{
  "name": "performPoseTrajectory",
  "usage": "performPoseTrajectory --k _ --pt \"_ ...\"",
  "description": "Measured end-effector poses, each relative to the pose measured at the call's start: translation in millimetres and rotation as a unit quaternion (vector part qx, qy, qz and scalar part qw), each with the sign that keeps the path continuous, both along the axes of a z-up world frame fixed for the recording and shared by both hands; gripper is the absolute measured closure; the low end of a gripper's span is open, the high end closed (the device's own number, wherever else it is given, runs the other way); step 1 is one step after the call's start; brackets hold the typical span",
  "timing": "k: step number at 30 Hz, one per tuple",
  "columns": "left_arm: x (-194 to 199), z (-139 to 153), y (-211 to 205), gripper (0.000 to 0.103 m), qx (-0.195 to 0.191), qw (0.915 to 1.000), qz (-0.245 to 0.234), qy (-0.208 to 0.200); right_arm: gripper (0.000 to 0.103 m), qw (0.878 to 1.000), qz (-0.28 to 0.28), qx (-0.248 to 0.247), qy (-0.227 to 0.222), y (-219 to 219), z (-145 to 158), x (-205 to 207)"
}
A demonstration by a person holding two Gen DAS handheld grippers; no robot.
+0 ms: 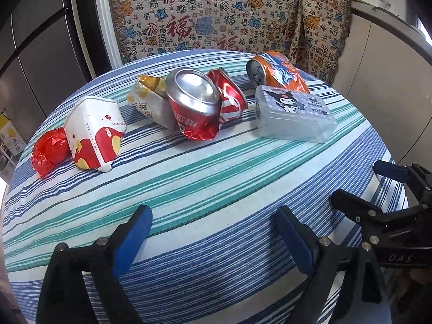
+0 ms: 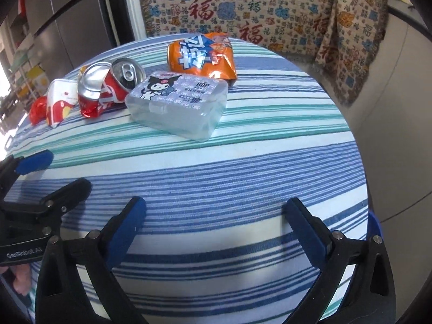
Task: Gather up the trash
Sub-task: 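Move both tools back over the table toward the red plastic bag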
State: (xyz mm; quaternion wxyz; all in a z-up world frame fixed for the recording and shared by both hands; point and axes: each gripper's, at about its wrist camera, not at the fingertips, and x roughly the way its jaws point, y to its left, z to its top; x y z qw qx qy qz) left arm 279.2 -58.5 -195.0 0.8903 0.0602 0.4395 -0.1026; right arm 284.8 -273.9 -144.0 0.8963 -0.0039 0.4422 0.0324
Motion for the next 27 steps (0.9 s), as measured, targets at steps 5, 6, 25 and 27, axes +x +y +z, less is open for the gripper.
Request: performPoseTrajectory --k 5,6,25,27 --pt "-0.4 -0.6 -0.8 0.006 0.003 1.0000 0.002 0.000 0.000 1.000 0.001 0.001 0.001 -2.6 -3.0 10.0" --pt "0.2 -0.5 -0.5 0.006 0.002 1.0000 0.001 0.000 0.000 1.000 0.000 0.001 0.001 -2.9 -3.3 10.2" --pt "-21.4 8.4 73.5 0.006 0.030 0.9957 -0.087 0.014 0.000 1.000 -0.003 0.003 0.001 -6.7 -2.8 5.2" --pt "-15.8 24.0 112.4 0.006 0.048 0.9963 -0.071 -0.014 0.000 1.000 -0.003 0.003 0.001 -6.7 -2.7 5.2"
